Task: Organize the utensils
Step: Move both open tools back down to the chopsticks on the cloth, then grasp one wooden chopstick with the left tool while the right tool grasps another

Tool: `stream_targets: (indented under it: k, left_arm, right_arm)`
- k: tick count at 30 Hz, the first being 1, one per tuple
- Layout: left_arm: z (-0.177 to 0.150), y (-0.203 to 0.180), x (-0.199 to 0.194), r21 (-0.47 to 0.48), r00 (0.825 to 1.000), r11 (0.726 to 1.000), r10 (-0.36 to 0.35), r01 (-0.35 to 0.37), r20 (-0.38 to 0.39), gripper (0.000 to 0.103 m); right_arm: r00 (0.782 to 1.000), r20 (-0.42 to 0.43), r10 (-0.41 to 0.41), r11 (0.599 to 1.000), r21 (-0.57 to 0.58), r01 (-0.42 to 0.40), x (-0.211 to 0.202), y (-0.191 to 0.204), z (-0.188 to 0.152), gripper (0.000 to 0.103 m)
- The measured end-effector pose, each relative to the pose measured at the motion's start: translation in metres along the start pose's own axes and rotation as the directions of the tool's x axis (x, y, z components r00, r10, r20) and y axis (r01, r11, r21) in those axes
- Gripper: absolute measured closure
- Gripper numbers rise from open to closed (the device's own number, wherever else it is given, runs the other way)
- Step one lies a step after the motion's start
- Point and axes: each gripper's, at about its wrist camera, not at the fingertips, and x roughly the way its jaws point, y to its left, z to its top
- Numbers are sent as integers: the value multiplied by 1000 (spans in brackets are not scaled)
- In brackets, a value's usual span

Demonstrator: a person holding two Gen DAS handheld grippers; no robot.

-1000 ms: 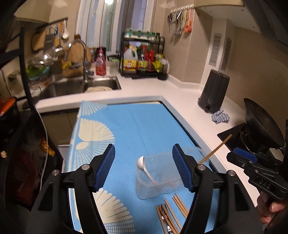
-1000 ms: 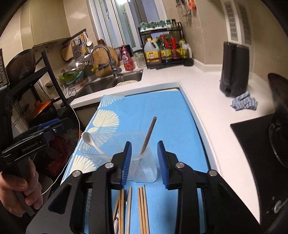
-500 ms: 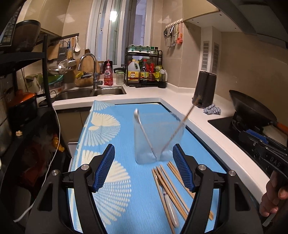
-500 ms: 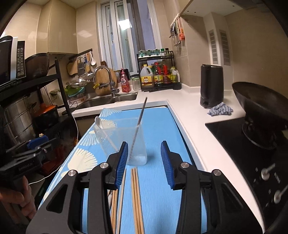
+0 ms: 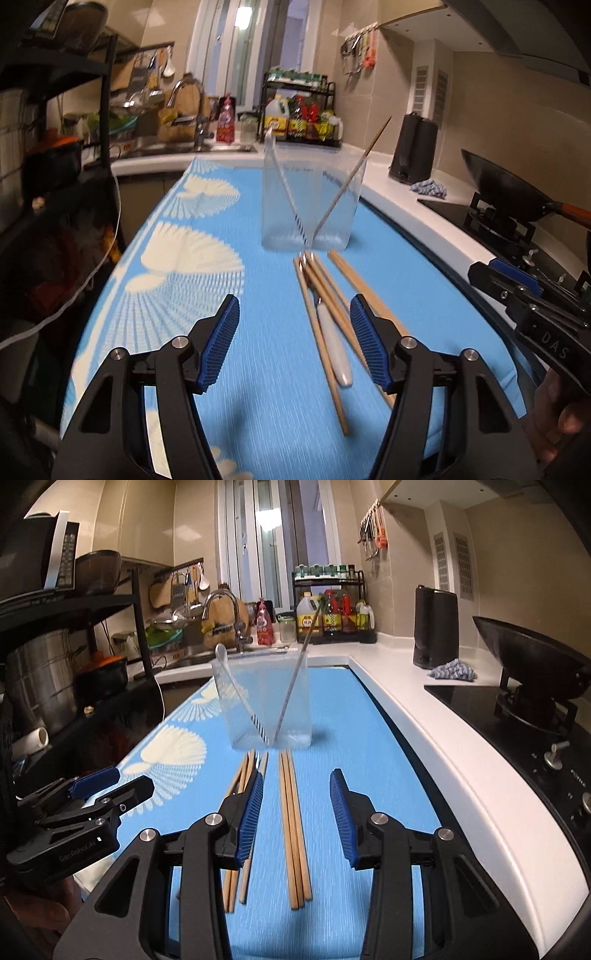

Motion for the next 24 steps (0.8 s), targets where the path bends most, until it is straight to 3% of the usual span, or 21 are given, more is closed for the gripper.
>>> stream_targets:
  k: [2,3,6,16,24]
  left_arm:
    - [-14,-3,2,-6,1000,1000,3,-3,-24,46]
    - [-18,-6,2,0,1000,1000,5,-5,-28,47]
    - [-36,-14,4,18,999,1000,-1,2,-50,50]
    - [-57,-16,19,8,993,1000,-7,8,-118,56]
    - [-63,-25,25,50,990,999,-7,15,-141,56]
  right_arm:
    - [1000,-29,-8,1000,6,8,4,-4,-10,69]
    - [999,-43,-7,1000,7,7,6,-6,-14,78]
    - [996,-91,4,1000,26,-1,15,-15,-24,89]
    - [972,-229,60,997,53,-49,46,-21,-54,89]
    - [960,-280,33,999,22,-28,58,-21,-64,90]
